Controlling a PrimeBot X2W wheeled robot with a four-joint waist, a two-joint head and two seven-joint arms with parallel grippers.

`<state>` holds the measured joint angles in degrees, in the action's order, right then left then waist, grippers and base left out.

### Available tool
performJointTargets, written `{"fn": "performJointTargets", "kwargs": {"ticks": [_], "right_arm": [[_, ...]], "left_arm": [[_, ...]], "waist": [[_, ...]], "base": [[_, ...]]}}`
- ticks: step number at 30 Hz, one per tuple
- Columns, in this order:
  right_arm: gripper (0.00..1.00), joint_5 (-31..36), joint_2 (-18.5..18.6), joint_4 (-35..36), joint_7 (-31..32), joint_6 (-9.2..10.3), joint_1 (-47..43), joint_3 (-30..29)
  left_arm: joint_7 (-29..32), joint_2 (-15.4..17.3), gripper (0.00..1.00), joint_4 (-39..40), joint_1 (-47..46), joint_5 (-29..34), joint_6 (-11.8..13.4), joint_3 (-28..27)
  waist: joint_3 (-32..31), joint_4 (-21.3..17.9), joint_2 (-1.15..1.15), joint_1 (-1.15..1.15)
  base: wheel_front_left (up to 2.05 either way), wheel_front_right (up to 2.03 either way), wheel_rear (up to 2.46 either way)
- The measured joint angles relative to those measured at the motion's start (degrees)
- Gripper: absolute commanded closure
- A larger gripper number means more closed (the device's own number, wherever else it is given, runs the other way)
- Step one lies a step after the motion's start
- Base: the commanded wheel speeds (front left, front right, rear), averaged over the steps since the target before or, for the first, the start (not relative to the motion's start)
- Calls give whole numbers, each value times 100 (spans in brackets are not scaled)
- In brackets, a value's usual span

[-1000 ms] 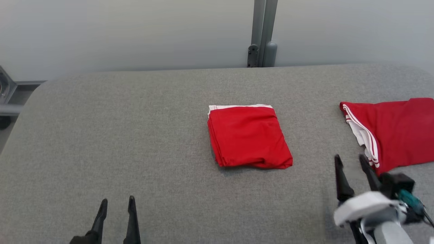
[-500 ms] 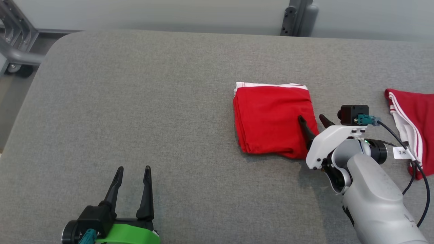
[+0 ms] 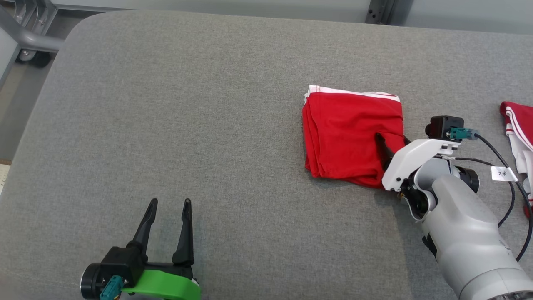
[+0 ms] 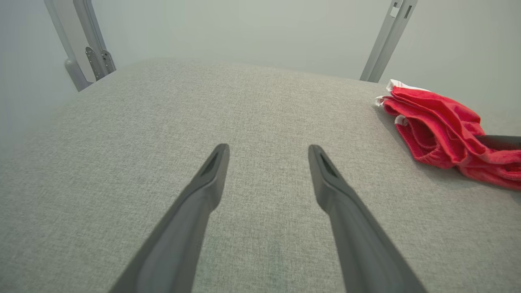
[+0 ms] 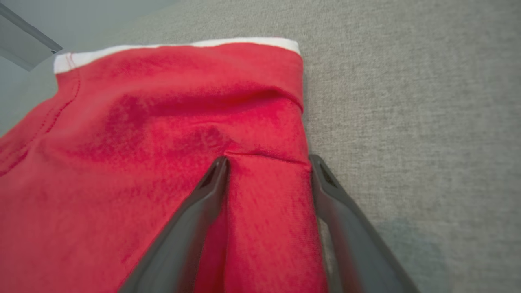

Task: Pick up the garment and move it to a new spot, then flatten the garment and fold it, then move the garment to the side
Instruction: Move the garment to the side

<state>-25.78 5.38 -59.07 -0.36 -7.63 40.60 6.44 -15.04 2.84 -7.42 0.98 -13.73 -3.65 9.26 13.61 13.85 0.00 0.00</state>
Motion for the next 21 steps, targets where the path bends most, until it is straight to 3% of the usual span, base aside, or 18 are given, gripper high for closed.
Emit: {"fn": "performJointTargets", "kwargs": {"ticks": [3, 4, 5, 12, 21], "right_arm": [[0, -291, -58, -60, 53, 1, 54, 45], [63, -380, -62, -42, 78, 2, 56, 100], [100, -475, -71, -13, 77, 8, 56, 159], [100, -995, 65, 505, 76, 8, -5, 737], [100, -1305, 1711, 1947, 943, 10, 231, 1324]], "left_arm": [[0, 0, 0, 0, -36, 18, -12, -7], [0, 0, 0, 1, -36, 19, -12, -14], [0, 0, 0, 4, -36, 19, -11, -31], [0, 1, 0, 70, 65, 24, -10, -197], [0, 0, 0, 194, -29, 18, -41, -159]], "waist": [[-4, -33, 0, 0], [-6, -50, 0, 0], [-9, -73, 0, 0], [-42, -427, 0, 0], [-58, -1134, 0, 0]], "base": [[0, 0, 0], [0, 0, 0], [0, 0, 0], [0, 0, 0], [0, 0, 0]]}}
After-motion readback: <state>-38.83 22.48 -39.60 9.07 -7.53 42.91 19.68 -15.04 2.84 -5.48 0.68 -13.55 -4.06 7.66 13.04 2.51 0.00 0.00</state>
